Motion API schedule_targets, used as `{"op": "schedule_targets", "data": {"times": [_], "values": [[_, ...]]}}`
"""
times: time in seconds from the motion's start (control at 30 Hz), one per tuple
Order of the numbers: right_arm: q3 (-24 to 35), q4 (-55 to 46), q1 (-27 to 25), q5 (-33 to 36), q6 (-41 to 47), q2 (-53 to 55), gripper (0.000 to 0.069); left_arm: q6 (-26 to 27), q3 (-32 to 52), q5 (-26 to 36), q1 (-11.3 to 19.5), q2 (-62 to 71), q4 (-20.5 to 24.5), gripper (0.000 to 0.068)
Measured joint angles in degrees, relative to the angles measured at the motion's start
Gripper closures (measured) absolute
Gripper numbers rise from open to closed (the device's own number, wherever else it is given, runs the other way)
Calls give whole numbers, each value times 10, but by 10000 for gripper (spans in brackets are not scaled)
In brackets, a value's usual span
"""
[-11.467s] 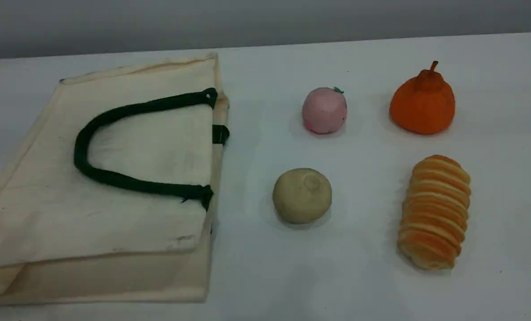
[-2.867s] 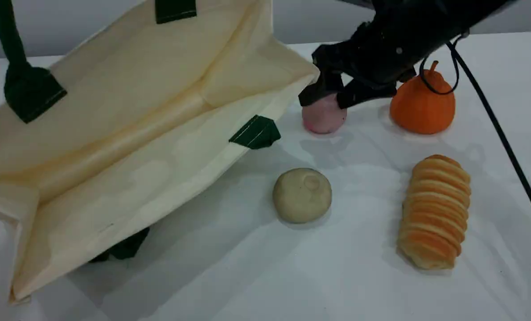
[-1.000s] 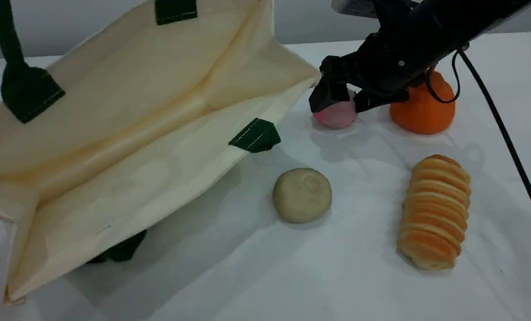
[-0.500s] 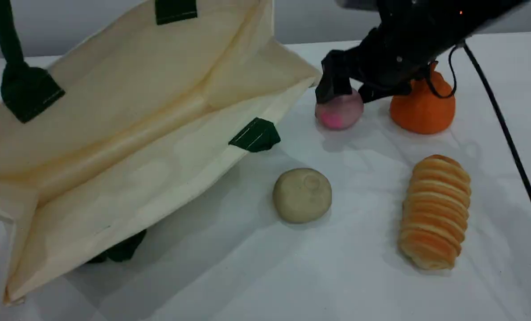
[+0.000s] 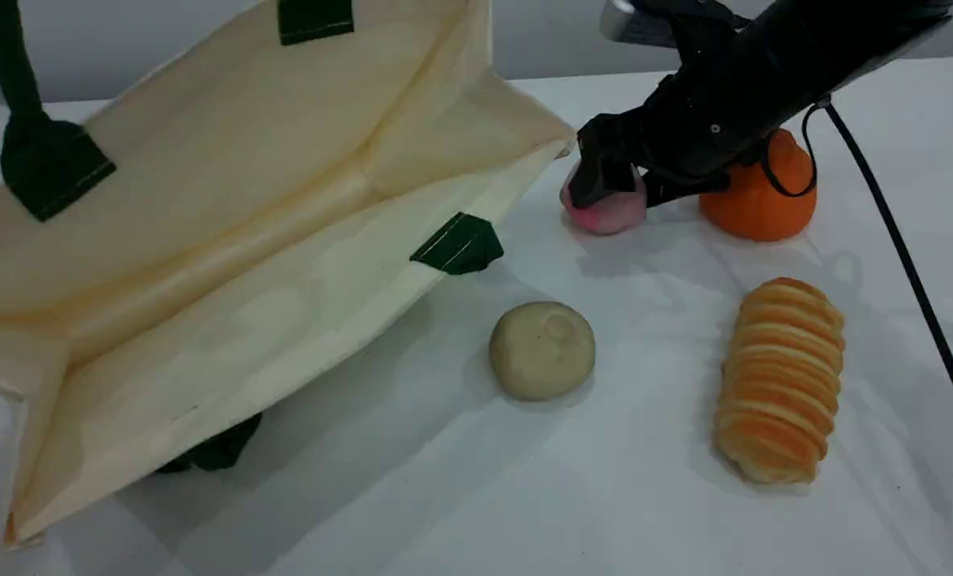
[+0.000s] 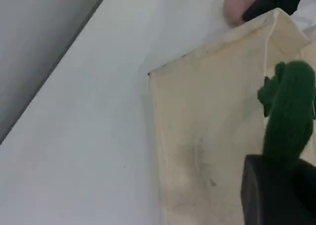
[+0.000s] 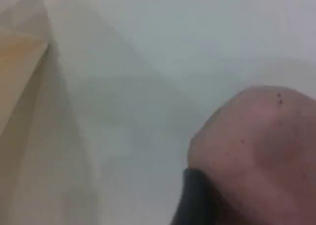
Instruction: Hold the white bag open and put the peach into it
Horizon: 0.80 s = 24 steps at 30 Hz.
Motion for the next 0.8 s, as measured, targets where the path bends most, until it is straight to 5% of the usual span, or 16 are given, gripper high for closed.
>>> {"op": "schedule_targets", "data": {"times": [0.17, 0.8], "values": [[0, -4, 0, 5, -9, -1, 361, 0, 0, 0, 0, 0, 0, 588], [1, -77, -26, 12, 19, -68, 370, 0, 0, 0, 0, 0, 0, 588]]}}
